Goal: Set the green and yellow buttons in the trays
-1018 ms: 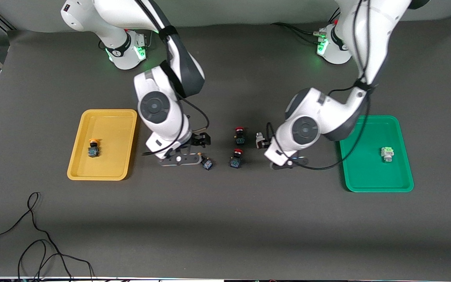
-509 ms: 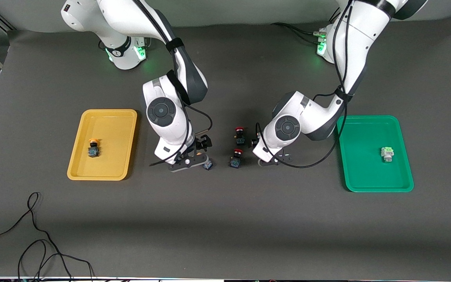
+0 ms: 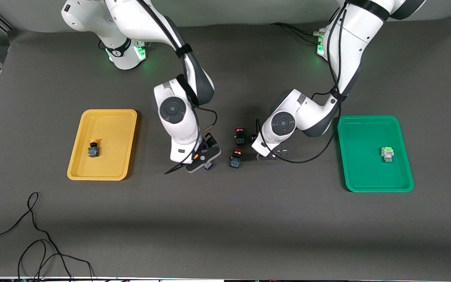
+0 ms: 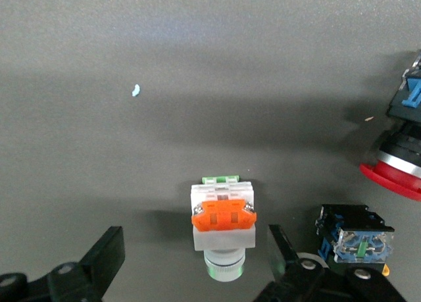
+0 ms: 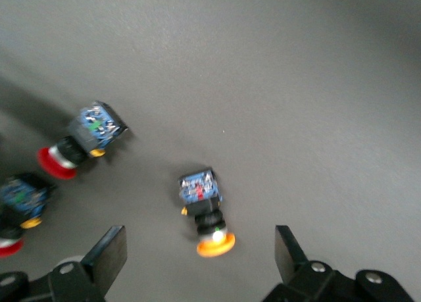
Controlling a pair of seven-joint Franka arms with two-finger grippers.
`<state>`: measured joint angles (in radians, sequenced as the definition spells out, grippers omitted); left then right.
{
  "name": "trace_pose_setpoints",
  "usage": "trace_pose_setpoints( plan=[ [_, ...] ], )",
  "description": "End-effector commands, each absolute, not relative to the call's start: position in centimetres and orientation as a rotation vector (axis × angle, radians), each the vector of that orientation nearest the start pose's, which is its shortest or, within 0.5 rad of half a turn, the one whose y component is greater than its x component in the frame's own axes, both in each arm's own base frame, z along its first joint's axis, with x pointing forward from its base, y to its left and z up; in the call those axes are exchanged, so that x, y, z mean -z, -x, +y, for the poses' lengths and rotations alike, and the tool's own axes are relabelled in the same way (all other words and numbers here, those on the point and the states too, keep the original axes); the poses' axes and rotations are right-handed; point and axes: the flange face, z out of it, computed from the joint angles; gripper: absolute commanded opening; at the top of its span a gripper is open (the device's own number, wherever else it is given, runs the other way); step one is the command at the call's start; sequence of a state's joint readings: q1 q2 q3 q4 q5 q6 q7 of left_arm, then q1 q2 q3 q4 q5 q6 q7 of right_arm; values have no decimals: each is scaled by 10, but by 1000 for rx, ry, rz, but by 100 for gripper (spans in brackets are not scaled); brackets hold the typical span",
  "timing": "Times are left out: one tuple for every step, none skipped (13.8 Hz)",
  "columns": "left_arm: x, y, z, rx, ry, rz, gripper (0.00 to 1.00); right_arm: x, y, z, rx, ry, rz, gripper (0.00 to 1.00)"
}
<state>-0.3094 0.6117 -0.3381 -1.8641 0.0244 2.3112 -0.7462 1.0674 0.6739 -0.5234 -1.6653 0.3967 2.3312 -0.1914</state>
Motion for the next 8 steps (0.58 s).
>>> trace_pose_setpoints(
  plan=[
    [-189,-500,-370,-308,3161,-214,96,-214,-551,400,247,3006,-960,100],
    [-187,-500,-370,-307,3159,-209,96,-204,-550,400,267,3010,-967,100],
    [-186,-501,-370,-298,3165,-211,96,-197,-548,402,272,3010,-974,100],
    [-183,-501,-370,-298,3167,-213,96,-193,-547,402,277,3012,-978,100],
    [-181,-501,-371,-296,3171,-212,95,-191,-548,401,284,3014,-980,100],
    [-178,-501,-372,-287,3179,-215,95,-187,-547,401,282,3018,-981,100],
    [-176,-503,-370,-284,3181,-221,88,-186,-547,401,280,3019,-982,95],
    [-175,-503,-370,-285,3182,-219,77,-186,-548,399,280,3020,-977,75]
  ],
)
